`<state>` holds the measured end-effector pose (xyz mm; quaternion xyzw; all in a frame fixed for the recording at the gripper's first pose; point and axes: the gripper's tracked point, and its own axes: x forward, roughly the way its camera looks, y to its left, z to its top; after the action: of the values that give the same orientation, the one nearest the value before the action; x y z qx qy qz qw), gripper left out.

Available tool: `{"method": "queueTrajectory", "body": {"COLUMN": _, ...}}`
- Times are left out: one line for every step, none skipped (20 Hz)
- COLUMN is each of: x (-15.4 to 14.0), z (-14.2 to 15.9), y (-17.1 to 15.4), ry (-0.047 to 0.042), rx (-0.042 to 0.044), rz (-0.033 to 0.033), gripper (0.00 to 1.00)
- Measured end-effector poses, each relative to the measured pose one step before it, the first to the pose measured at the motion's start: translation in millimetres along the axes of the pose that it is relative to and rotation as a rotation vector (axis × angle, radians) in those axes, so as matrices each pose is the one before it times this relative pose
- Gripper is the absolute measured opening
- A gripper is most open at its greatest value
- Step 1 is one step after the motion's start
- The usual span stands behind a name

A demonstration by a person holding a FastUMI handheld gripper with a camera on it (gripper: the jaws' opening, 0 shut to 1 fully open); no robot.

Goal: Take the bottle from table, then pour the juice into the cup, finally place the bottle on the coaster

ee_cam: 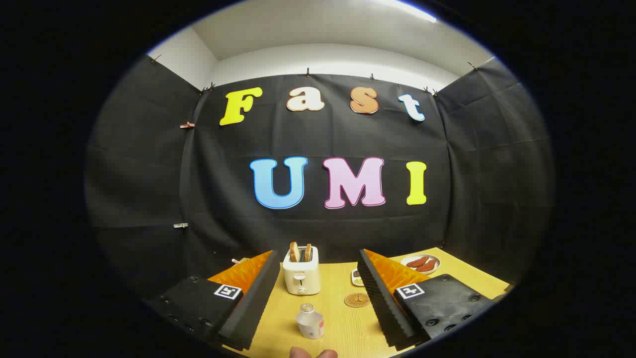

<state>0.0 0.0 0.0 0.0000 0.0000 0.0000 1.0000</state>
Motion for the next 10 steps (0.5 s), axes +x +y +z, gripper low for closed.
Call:
{"method": "queueTrajectory", "body": {"x": -0.34, "z": -0.21, "y": 0.18, "ry": 0.00058, "rx": 0.00058, "rz": 0.00324, "gripper": 0.97}}
{"method": "queueTrajectory", "body": {"x": -0.76, "z": -0.11, "y": 1.36, "ry": 0.00122, "rx": 0.00316, "rz": 0.00682, "gripper": 0.97}}
{"method": "queueTrajectory", "body": {"x": -0.76, "z": -1.22, "y": 2.1, "ry": 0.00082, "rx": 0.00414, "rz": 0.00764, "gripper": 0.97}}
{"method": "queueTrajectory", "body": {"x": -0.56, "z": 0.02, "y": 3.47, "ry": -0.00108, "rx": 0.00356, "rz": 0.00826, "gripper": 0.97}}
{"method": "queueTrajectory", "body": {"x": -1.32, "z": -0.44, "y": 3.52, "ry": 0.0008, "rx": 0.00054, "rz": 0.00848, "gripper": 0.97}}
{"method": "queueTrajectory", "body": {"x": -0.74, "z": -1.11, "y": 1.79, "ry": 0.00268, "rx": -0.00097, "rz": 0.00428, "gripper": 0.97}}
{"method": "queueTrajectory", "body": {"x": -0.31, "z": -2.06, "y": 1.87, "ry": 0.00329, "rx": -0.00037, "rz": 0.00404, "gripper": 0.97}}
{"method": "queueTrajectory", "body": {"x": -0.25, "z": -1.57, "y": 2.46, "ry": 0.00234, "rx": 0.00025, "rz": 0.00481, "gripper": 0.96}}
{"method": "queueTrajectory", "body": {"x": 0.68, "z": -2.37, "y": 2.47, "ry": 0.00553, "rx": 0.00046, "rz": 0.005, "gripper": 0.96}}
{"method": "queueTrajectory", "body": {"x": 1.18, "z": -2.07, "y": 2.73, "ry": 0.00558, "rx": 0.00048, "rz": 0.00574, "gripper": 0.96}}
